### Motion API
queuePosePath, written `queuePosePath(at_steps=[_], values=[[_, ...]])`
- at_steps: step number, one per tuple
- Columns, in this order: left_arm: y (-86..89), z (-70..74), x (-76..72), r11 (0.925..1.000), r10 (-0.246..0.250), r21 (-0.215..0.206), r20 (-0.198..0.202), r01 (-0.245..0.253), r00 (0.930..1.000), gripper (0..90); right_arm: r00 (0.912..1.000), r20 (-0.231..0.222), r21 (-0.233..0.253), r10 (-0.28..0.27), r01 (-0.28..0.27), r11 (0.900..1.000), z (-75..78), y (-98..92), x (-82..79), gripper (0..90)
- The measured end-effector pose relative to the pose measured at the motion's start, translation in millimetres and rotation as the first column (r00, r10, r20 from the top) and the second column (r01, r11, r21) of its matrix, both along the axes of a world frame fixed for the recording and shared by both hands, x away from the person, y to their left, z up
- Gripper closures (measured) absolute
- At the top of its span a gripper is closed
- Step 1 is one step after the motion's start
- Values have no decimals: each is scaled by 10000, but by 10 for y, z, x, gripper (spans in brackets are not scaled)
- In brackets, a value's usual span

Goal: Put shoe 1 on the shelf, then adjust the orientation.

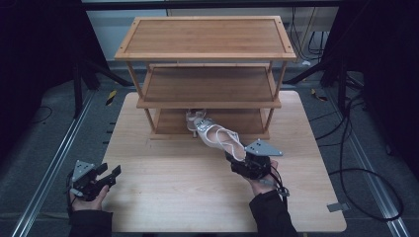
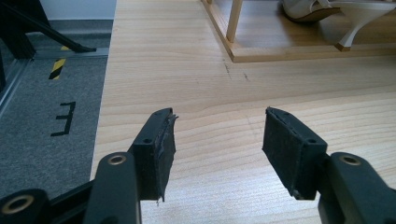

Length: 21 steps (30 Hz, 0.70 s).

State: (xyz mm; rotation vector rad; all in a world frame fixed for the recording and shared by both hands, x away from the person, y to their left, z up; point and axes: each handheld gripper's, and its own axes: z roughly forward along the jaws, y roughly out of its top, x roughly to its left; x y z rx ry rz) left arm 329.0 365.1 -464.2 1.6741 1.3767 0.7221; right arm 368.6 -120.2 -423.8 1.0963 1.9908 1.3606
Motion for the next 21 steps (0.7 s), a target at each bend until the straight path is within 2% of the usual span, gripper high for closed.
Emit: queuePosePath(at_steps=[3,9,15,21], values=[[0,0,-2,10000,-10,0,12,10,10000,423,9978,0,92,-666,666,9977,-32,-14,134,420],[13,-8,4,10000,-37,-27,-41,37,10000,423,9798,-156,-34,-1994,1993,9799,-122,40,456,419],[5,-9,6,10000,-73,1,-7,73,10000,423,9679,-391,-466,-2481,2463,9681,-260,142,745,419],[-3,-9,7,10000,-97,11,-24,97,10000,424,9497,-552,-649,-3082,3046,9503,-391,301,1019,419]])
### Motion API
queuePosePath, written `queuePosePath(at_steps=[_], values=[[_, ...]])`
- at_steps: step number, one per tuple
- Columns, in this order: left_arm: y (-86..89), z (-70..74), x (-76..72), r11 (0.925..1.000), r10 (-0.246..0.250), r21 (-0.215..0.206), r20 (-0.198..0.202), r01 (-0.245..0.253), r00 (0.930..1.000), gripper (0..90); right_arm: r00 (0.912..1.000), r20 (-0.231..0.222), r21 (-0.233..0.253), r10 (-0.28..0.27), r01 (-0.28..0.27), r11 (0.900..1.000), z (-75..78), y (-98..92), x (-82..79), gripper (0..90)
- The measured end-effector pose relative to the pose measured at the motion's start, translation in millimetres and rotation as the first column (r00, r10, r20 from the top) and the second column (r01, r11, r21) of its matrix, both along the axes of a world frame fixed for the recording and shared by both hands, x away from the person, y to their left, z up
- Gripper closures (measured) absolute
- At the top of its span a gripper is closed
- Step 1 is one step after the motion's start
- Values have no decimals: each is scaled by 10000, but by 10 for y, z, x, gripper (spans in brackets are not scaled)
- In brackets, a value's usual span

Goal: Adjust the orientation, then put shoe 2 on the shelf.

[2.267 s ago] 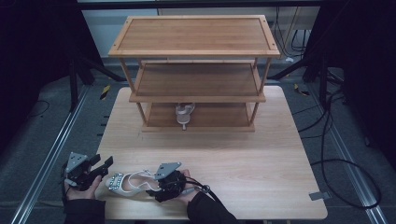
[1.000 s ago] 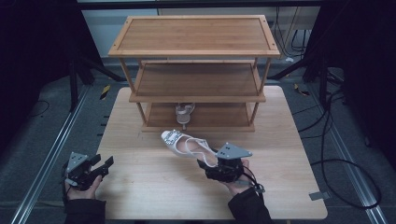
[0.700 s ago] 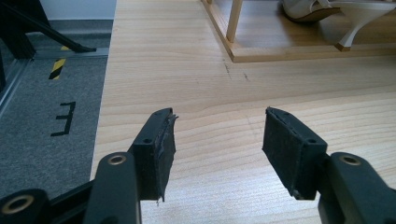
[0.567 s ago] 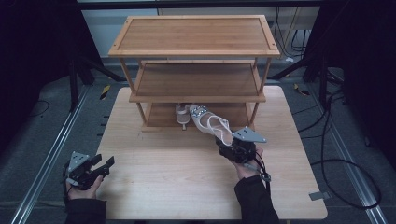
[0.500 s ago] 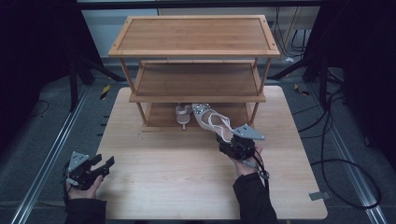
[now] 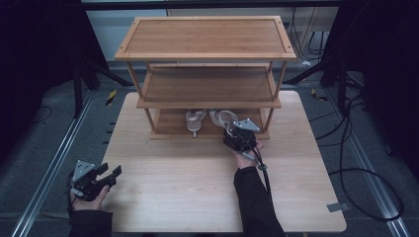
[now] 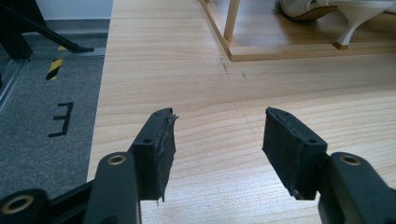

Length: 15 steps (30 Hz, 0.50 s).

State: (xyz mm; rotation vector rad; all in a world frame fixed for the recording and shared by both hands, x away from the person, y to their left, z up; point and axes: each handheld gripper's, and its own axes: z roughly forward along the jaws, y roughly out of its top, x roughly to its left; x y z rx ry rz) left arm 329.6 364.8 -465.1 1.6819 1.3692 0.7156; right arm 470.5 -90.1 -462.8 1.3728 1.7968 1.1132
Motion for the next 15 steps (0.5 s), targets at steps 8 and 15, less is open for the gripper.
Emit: queuePosePath(at_steps=[8,15], values=[[9,-13,10,10000,-52,-27,-43,51,10000,424,9964,-314,87,-791,794,9968,-86,167,321,419],[-12,-13,10,9999,-143,-8,-27,143,9999,423,9944,-516,3,-920,922,9957,-132,242,477,418]])
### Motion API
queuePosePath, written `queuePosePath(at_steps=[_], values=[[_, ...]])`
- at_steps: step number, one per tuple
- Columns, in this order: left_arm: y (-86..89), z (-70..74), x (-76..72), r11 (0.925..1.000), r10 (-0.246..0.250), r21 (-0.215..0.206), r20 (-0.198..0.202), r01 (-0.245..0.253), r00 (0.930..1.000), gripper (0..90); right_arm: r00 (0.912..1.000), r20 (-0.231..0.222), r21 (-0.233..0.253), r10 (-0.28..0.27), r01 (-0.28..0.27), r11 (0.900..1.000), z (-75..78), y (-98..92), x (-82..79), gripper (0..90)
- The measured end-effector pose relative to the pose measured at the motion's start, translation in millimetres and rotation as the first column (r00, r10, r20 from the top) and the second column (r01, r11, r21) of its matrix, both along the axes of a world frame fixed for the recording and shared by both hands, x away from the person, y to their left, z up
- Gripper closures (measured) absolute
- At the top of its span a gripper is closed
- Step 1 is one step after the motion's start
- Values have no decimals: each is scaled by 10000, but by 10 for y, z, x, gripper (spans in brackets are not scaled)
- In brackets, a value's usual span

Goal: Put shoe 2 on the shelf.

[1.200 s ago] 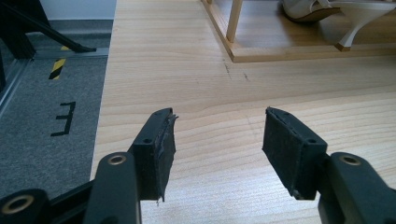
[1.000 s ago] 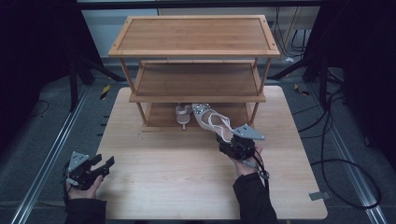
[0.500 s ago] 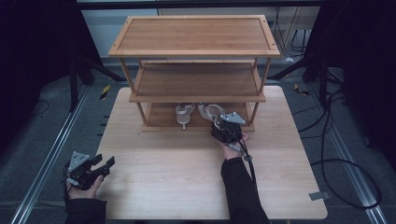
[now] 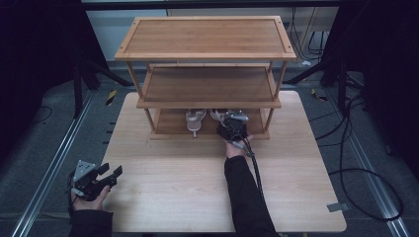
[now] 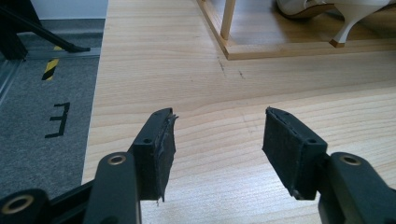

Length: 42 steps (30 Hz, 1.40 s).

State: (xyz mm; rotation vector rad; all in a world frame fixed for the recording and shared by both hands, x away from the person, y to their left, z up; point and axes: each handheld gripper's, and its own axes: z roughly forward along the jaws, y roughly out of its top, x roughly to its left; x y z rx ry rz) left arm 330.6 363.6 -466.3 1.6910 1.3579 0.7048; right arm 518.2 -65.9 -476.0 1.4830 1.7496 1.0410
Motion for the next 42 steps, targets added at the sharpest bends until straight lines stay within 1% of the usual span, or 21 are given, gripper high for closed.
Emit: queuePosePath(at_steps=[2,3,4,6,11,13,17,19,22,23,25,26,28,30,31,33,35,38,40,42], values=[[-16,-2,0,10000,-54,30,-19,54,10000,423,10000,38,104,1,-1,9999,-19,24,19,418],[-23,-3,1,10000,-75,44,-23,76,10000,423,10000,-51,291,-55,56,9996,-30,42,28,418],[-30,-1,4,9999,-104,116,-34,105,9999,423,10000,2,215,-39,39,9998,-43,44,42,418],[-41,-1,3,9999,-125,98,-3,125,9999,423,9998,-80,355,-190,193,9992,-70,66,61,418],[-35,-3,2,9999,-101,85,-8,101,9999,423,9996,-80,331,-266,268,9991,-129,97,85,416],[-40,-4,3,9999,-102,76,-31,102,9999,423,9998,47,88,-167,167,9998,-137,105,88,414],[-46,-4,5,9998,-142,121,-39,143,9999,422,9999,152,-224,-8,12,9997,-143,125,78,401],[-46,-3,4,9998,-147,136,-37,148,9999,422,9998,128,-257,126,-123,9996,-144,114,79,384],[-46,-4,2,9998,-135,121,-41,136,9999,422,9991,-42,-227,414,-415,9989,-155,74,74,363],[-45,-4,2,9998,-132,122,-44,133,9999,422,9989,-45,-242,466,-467,9986,-151,70,64,357],[-45,-6,4,9998,-134,116,-60,135,9999,422,9970,-28,-508,780,-780,9957,-122,58,33,300],[-46,-7,6,9998,-139,114,-71,140,9999,422,9964,-17,-617,850,-849,9945,-108,48,20,293],[-48,-6,6,9998,-152,133,-90,153,9998,422,9936,35,-583,1126,-1122,9920,-57,14,-50,286],[-57,-4,4,9998,-157,116,-67,157,9999,422,9913,328,-465,1273,-1257,9910,-28,-16,-130,278],[-60,-2,2,9998,-161,124,-62,162,9999,422,9904,355,-354,1333,-1321,9906,-12,-42,-183,278],[-65,0,0,9998,-170,133,-76,171,9998,421,9884,248,-112,1496,-1494,9887,-9,-82,-253,273],[-69,0,0,9997,-200,167,-73,201,9998,421,9867,135,-82,1621,-1620,9868,-31,-122,-324,271],[-75,-2,3,9997,-197,155,-79,199,9998,422,9853,7,-76,1707,-1707,9853,-74,-152,-359,279],[-74,-3,4,9996,-201,178,-95,203,9998,422,9848,-152,-108,1728,-1729,9849,-131,-178,-366,311],[-72,-3,4,9996,-198,191,-104,200,9997,422,9834,-366,-47,1778,-1781,9840,-183,-187,-357,372]])
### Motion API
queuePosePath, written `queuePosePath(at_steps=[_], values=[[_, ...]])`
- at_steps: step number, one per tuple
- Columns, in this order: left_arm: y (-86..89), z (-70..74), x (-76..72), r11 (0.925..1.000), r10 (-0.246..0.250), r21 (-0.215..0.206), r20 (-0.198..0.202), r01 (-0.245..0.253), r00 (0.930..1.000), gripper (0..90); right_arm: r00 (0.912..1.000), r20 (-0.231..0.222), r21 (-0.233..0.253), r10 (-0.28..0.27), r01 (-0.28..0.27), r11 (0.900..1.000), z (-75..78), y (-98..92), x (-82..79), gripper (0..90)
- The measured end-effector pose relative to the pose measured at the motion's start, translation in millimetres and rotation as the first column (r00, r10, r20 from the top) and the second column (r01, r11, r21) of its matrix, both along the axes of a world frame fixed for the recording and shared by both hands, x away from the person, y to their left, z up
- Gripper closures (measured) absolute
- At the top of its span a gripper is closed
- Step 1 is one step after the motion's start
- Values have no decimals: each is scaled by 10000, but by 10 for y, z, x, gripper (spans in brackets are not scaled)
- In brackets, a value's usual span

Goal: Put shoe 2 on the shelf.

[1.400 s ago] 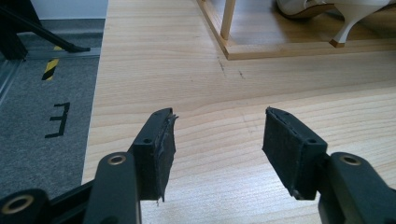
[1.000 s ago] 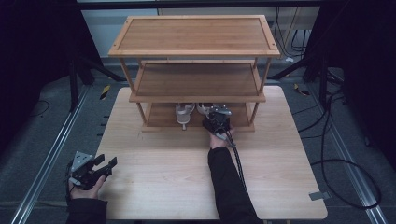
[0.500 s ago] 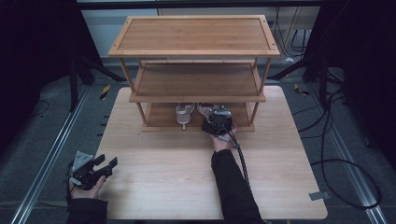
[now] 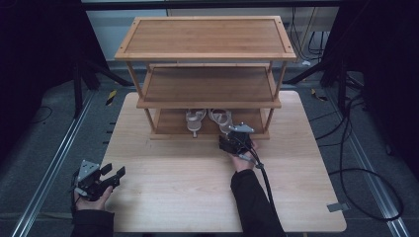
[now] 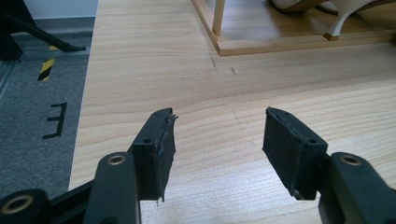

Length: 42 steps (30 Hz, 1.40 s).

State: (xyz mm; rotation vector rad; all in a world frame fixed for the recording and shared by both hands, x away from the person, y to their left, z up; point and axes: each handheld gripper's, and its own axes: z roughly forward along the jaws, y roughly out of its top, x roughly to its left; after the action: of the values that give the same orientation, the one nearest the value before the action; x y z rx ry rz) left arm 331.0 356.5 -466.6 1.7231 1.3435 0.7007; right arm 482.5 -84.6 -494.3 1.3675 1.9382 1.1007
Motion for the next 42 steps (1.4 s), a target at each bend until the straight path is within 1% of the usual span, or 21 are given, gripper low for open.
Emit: queuePosePath(at_steps=[4,6,9,10,11,12,15,18,25,28,32,36,38,39,40,42], values=[[6,-1,-2,10000,25,-48,8,-25,10000,423,9996,-262,-126,35,-39,9999,-59,20,16,543],[7,1,-3,10000,25,-52,16,-25,10000,424,9997,-241,-190,56,-60,9998,-73,25,22,631],[5,1,-2,10000,9,-25,11,-9,10000,424,9998,-199,-126,20,-23,9999,-71,25,22,756],[3,0,-1,10000,13,-24,16,-13,10000,424,9999,-149,-117,15,-17,9999,-69,22,25,790],[4,1,-1,10000,11,-15,-1,-11,10000,424,9999,-111,-47,23,-24,10000,-61,15,27,802],[5,1,-1,10000,26,-20,-2,-26,10000,424,9999,-159,66,61,-60,10000,-54,11,32,804],[5,-1,-1,10000,38,-45,-13,-38,10000,424,9998,-168,-96,142,-144,9999,-40,23,39,810],[4,1,-2,10000,23,-47,23,-23,10000,425,9997,-132,-123,187,-189,9997,-41,43,40,811],[7,2,-1,10000,31,-62,5,-31,10000,425,9994,-87,-32,324,-324,9995,-18,144,71,808],[6,1,-1,10000,33,-55,-4,-33,10000,426,9990,-109,38,438,-438,9990,-8,225,102,805],[7,3,-5,10000,29,-74,27,-29,10000,426,9978,-115,-68,648,-649,9979,-20,385,149,802],[13,1,-4,10000,39,-91,28,-39,10000,425,9976,-118,-25,686,-687,9976,-27,522,194,800],[17,2,-3,9999,60,-107,19,-59,10000,426,9975,-149,9,696,-696,9976,-24,565,210,799],[17,3,-1,9999,55,-124,14,-54,10000,425,9974,-96,-89,708,-708,9974,-28,573,221,799],[16,3,2,9999,66,-133,14,-66,10000,425,9974,-152,-2,711,-711,9975,-26,585,222,799],[11,4,6,9999,66,-115,15,-66,10000,425,9973,-182,-30,707,-708,9975,-34,590,226,797]])
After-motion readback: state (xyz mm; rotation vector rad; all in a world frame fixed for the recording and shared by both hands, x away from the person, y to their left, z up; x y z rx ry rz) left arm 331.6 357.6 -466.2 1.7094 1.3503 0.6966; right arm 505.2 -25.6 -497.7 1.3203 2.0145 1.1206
